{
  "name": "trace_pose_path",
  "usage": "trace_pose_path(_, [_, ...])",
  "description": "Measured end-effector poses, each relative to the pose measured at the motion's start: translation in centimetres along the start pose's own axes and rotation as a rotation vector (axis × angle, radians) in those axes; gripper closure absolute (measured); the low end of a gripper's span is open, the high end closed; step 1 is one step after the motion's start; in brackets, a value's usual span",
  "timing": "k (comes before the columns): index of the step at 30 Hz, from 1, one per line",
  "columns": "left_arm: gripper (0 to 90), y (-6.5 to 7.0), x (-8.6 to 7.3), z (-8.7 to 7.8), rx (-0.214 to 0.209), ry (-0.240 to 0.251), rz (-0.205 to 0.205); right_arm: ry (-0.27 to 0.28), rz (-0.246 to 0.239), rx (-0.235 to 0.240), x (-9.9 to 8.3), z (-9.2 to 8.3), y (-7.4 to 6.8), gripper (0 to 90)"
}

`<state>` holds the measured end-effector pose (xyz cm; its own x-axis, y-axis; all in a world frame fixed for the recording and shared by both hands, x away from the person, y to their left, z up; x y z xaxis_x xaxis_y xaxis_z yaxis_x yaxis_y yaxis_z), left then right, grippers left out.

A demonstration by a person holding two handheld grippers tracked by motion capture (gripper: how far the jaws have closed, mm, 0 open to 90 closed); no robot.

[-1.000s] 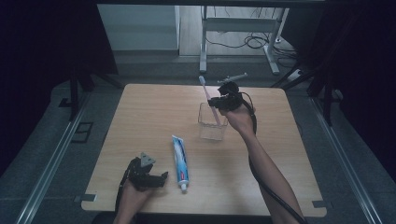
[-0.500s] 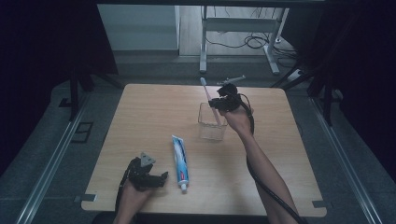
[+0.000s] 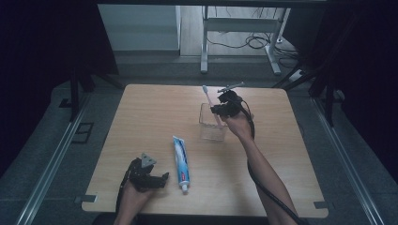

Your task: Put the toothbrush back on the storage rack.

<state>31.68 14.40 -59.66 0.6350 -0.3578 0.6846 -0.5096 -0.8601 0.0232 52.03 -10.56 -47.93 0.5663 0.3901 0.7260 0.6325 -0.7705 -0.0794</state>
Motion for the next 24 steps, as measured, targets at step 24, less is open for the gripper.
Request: trace_pose_path(24, [5.6, 0.0, 0.0, 0.0, 0.0, 0.005, -0.005, -0.067, -0.008, -0.015, -1.7, 1.6, 0.5, 77.3])
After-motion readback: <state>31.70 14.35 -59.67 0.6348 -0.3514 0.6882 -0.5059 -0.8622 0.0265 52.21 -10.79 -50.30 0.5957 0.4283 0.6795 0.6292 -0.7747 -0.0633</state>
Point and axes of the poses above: each handheld gripper's, and its own axes: z roughly forward along the jaws, x roughly out of its top, y roughly to its right, the point moved 7 cm from there along z, roughly forward along the jaws, and after that the axes turned 1 degree about y, right-handed, at the moved point
